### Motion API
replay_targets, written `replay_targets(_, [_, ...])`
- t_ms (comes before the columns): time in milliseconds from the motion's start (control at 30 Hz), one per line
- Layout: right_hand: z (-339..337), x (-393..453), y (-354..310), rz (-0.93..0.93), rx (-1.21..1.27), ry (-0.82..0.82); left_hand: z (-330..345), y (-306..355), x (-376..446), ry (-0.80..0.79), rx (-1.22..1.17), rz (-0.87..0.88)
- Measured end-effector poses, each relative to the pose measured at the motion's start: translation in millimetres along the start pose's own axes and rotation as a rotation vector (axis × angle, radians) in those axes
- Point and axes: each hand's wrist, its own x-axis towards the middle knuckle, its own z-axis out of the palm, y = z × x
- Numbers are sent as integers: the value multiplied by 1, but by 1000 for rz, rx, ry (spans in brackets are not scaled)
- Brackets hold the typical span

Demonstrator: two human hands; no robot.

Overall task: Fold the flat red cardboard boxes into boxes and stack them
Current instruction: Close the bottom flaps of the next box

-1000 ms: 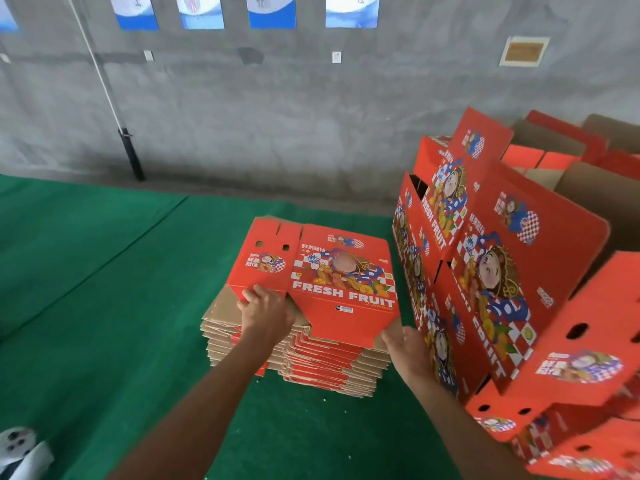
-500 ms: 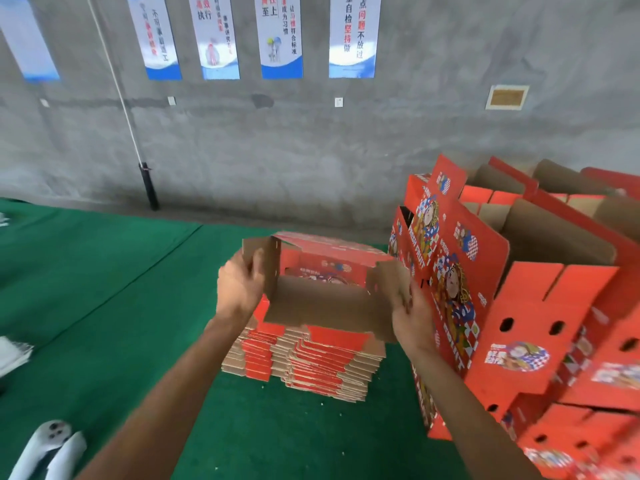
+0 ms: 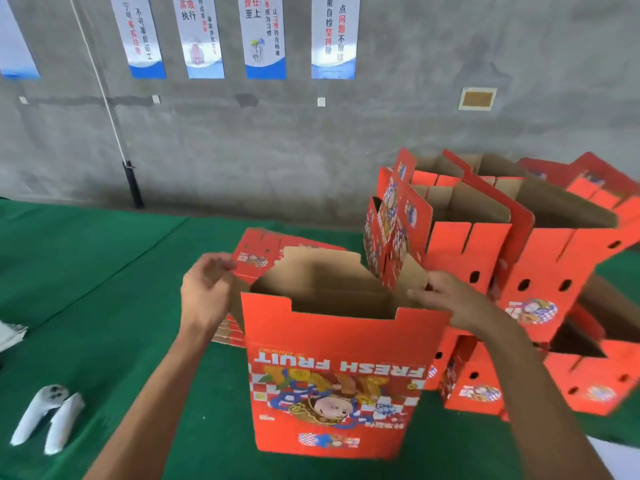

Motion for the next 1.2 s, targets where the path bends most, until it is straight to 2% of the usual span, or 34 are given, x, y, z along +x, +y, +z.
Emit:
replay_targets(167, [27,-38,69,158,20,1,40,-46,-55,-136,49,-90])
replay_targets(300, [42,-57,121,289,71,57,74,-67,-81,-255,160,-25])
replay_targets(333, [45,-62,131,294,77,79,79,-69,-85,-257,227,60])
replay_targets(433, [51,-71,146,299,238,152,83,-74,-76,-201,644,517])
replay_targets(500, [54,-72,151,321,310,203,79,-71,-68,-343,761,738])
replay_targets(567, [58,-72,156,330,358,254,73,-70,-71,-594,661,798])
replay_targets(600, [62,-72,157,327,379,279,67,-74,-75,-687,562,736])
replay_targets(633, [65,-72,159,323,385,303,61,-77,-80,-733,430,595])
replay_targets(700, [72,-71,161,320,358,356,48,-77,-91,-732,145,203])
replay_targets(733, [75,-69,162,322,336,387,42,-76,-97,-731,32,49])
replay_targets(767, [77,-67,162,331,309,418,38,-75,-104,-725,-27,-28])
replay_targets(867, [79,-61,162,354,235,497,35,-66,-123,-819,-27,-37])
replay_targets(967, [80,-57,163,400,191,522,33,-75,-130,-932,-24,99])
replay_targets(1133, [82,-52,160,444,169,543,29,-83,-132,-844,36,257])
replay_targets(1200, [82,-52,160,436,151,540,31,-92,-135,-762,127,155])
